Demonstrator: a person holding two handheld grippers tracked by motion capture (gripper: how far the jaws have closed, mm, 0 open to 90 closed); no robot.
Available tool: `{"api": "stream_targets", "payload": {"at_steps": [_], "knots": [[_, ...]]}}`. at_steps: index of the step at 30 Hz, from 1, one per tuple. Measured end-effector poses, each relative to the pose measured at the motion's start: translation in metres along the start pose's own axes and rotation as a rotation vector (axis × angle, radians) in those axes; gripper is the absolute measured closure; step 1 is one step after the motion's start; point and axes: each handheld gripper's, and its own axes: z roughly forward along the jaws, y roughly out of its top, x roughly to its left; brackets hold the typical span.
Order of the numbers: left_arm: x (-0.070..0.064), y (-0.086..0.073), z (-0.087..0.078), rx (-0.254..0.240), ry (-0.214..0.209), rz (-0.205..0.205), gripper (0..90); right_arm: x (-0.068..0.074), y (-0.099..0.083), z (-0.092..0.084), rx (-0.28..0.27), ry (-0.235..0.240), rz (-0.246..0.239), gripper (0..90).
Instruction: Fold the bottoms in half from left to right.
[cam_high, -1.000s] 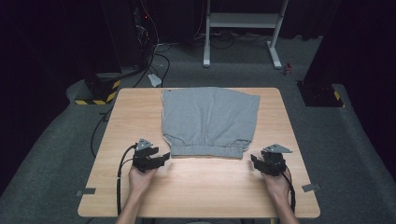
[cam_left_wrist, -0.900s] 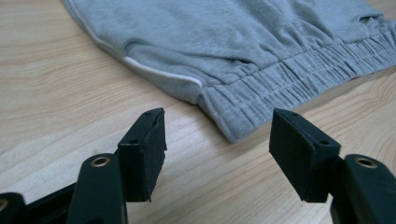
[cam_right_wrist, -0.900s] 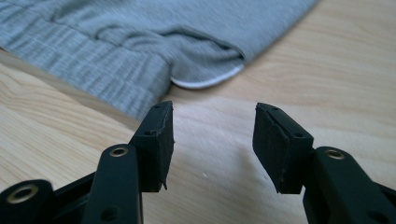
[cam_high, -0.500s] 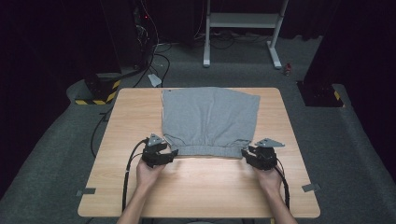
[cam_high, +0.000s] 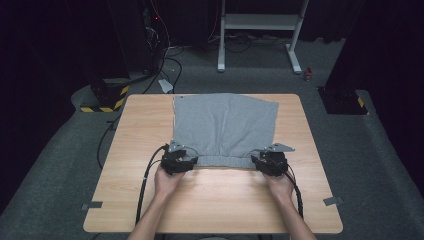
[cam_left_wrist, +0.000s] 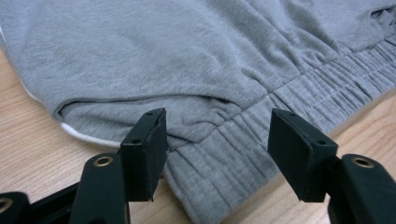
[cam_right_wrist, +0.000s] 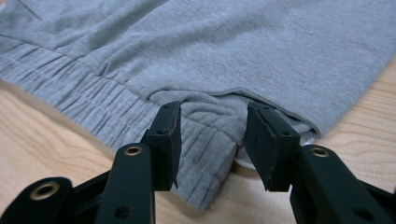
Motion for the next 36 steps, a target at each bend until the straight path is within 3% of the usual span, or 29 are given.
{"api": "stream_targets", "payload": {"at_steps": [3,4,5,7,10,12,20,24,36], "knots": [[-0.002,0.001,0.003,0.013,0.006,0.01,37.3,0.0,0.002,0.005,0.009,-0.011,0.014,52.0],[-0.005,0.004,0.007,0.043,0.024,0.044,36.1,0.001,0.002,0.007,0.018,-0.017,0.022,51.1],[-0.005,0.004,0.007,0.043,0.024,0.044,36.0,0.001,0.002,0.007,0.018,-0.017,0.022,51.1],[-0.008,0.009,0.01,0.056,0.034,0.066,35.5,0.005,0.004,0.012,0.021,-0.03,-0.002,48.7],[-0.009,0.008,0.014,0.063,0.029,0.052,35.8,0.007,0.003,0.015,0.033,-0.04,-0.018,46.5],[-0.011,0.006,0.017,0.075,0.037,0.066,35.0,0.008,0.002,0.019,0.05,-0.046,-0.019,45.3],[-0.011,0.005,0.017,0.079,0.04,0.068,34.3,0.008,-0.002,0.021,0.045,-0.053,-0.022,44.2],[-0.013,0.003,0.017,0.069,0.046,0.072,33.9,0.004,-0.003,0.021,0.059,-0.028,0.014,44.1],[-0.017,-0.003,0.012,0.071,0.031,0.082,33.9,0.004,-0.004,0.016,0.087,-0.02,-0.008,43.9]]}}
